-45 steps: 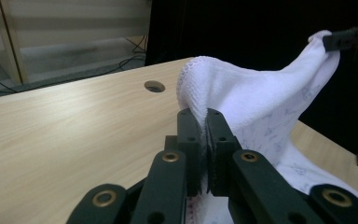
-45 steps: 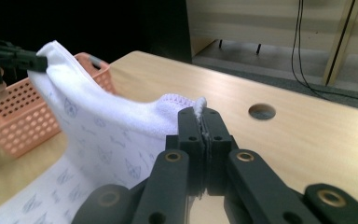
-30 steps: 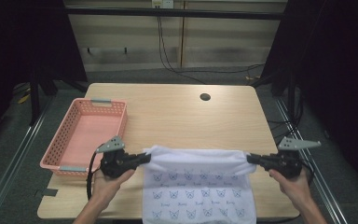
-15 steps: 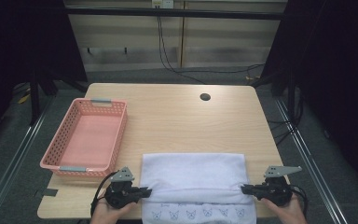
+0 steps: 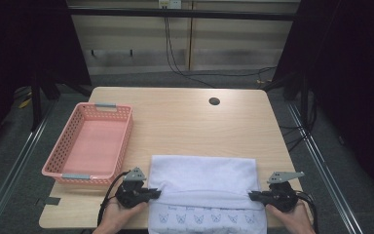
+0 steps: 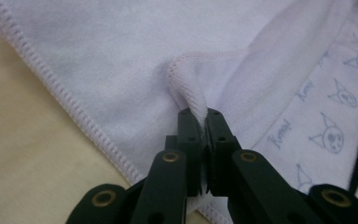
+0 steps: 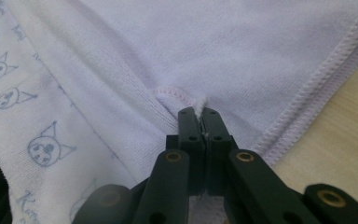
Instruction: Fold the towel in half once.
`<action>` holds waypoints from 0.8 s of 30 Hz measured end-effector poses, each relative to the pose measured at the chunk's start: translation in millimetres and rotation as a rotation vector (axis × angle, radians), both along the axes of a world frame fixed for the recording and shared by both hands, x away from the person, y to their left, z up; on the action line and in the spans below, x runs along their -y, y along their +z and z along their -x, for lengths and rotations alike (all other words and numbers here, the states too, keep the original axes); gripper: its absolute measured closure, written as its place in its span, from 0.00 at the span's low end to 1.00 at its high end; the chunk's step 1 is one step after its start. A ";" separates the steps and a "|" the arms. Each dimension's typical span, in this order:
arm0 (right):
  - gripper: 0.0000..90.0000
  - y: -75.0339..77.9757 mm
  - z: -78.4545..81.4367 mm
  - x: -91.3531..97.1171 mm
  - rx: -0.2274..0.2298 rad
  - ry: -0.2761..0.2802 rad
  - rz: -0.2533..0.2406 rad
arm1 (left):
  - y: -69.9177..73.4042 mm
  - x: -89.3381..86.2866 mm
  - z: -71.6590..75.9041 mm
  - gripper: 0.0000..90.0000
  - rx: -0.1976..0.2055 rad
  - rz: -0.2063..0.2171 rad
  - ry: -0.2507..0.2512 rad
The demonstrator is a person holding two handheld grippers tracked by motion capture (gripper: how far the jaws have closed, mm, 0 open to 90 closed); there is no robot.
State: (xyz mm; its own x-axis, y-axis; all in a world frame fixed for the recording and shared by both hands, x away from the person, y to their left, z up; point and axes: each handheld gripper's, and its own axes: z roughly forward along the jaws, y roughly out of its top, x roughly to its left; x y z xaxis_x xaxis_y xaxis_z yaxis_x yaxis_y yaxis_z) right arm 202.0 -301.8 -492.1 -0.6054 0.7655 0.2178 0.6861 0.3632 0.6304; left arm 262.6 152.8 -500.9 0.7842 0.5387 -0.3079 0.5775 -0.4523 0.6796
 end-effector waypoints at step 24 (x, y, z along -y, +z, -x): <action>0.99 -5.1 -91.3 10.8 0.070 -0.139 0.038 | -6.2 30.8 -98.0 0.97 0.053 0.005 0.200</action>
